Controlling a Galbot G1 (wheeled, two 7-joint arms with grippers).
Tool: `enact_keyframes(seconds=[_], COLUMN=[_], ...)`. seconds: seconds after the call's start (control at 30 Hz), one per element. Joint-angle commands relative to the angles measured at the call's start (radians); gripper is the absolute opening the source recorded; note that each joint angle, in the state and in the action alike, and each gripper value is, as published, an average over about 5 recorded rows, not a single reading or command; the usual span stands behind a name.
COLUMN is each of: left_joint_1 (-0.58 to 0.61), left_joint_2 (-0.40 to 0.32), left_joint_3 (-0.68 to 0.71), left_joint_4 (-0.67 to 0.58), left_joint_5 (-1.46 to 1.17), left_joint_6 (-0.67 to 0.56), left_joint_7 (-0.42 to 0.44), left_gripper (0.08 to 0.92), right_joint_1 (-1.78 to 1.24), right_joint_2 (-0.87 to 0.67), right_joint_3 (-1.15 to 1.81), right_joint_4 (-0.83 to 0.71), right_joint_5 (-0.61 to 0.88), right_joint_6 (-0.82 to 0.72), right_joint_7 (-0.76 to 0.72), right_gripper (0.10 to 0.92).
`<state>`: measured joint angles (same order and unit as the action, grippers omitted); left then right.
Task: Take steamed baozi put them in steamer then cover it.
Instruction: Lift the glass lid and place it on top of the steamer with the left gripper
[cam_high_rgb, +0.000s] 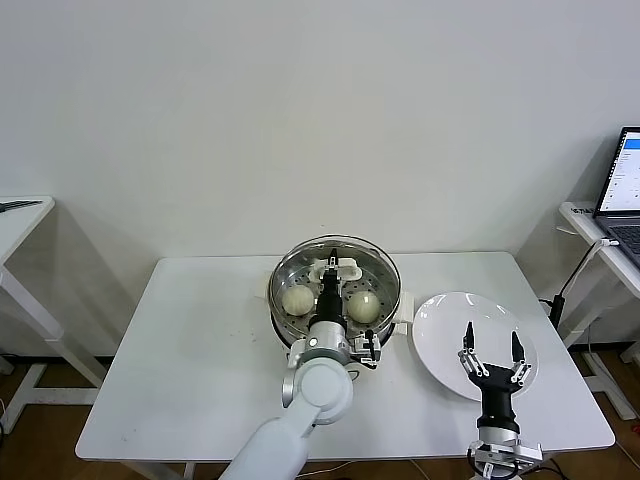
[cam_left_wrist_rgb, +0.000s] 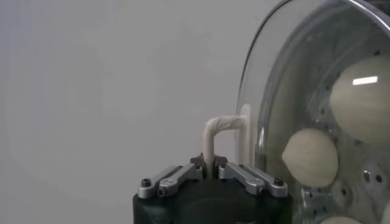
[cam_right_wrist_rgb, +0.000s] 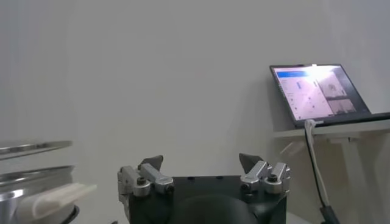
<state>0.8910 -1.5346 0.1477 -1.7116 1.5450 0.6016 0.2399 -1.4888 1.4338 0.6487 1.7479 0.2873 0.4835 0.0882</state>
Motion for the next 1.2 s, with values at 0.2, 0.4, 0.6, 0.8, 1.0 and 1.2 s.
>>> enact_keyframes(seconds=[0.2,0.4,0.6,0.8,1.0,1.2], left_joint_1=[0.009,0.012,0.014,0.017,0.016,0.019], left_joint_2=[-0.02,-0.019,-0.021,-0.02,-0.022,-0.023], left_joint_3=[-0.002,-0.003,-0.007,-0.017,-0.018,-0.023], left_joint_4=[0.027,0.03,0.038,0.045,0.048,0.054], left_joint_5=[0.03,0.032,0.036,0.039,0.041,0.04], left_joint_6=[-0.004,-0.006,-0.011,-0.016,-0.019,-0.029], left_joint_7=[-0.011,-0.012,-0.014,-0.018,-0.019,-0.024], left_gripper=[0.19,0.19,0.19,0.19,0.19,0.19], right_joint_1=[0.001,-0.001,-0.001,0.0,0.003,0.003], right_joint_2=[0.0,0.001,0.001,-0.001,-0.001,-0.002], right_joint_3=[-0.003,-0.004,-0.007,-0.007,-0.01,-0.01], right_joint_4=[-0.004,-0.005,-0.007,-0.006,-0.008,-0.009], right_joint_5=[-0.005,-0.008,-0.01,-0.01,-0.011,-0.012], right_joint_6=[0.003,0.006,0.008,0.008,0.007,0.009], right_joint_7=[-0.001,-0.001,-0.001,-0.002,-0.002,-0.002], right_gripper=[0.823,0.823,0.823,0.823,0.823,0.823])
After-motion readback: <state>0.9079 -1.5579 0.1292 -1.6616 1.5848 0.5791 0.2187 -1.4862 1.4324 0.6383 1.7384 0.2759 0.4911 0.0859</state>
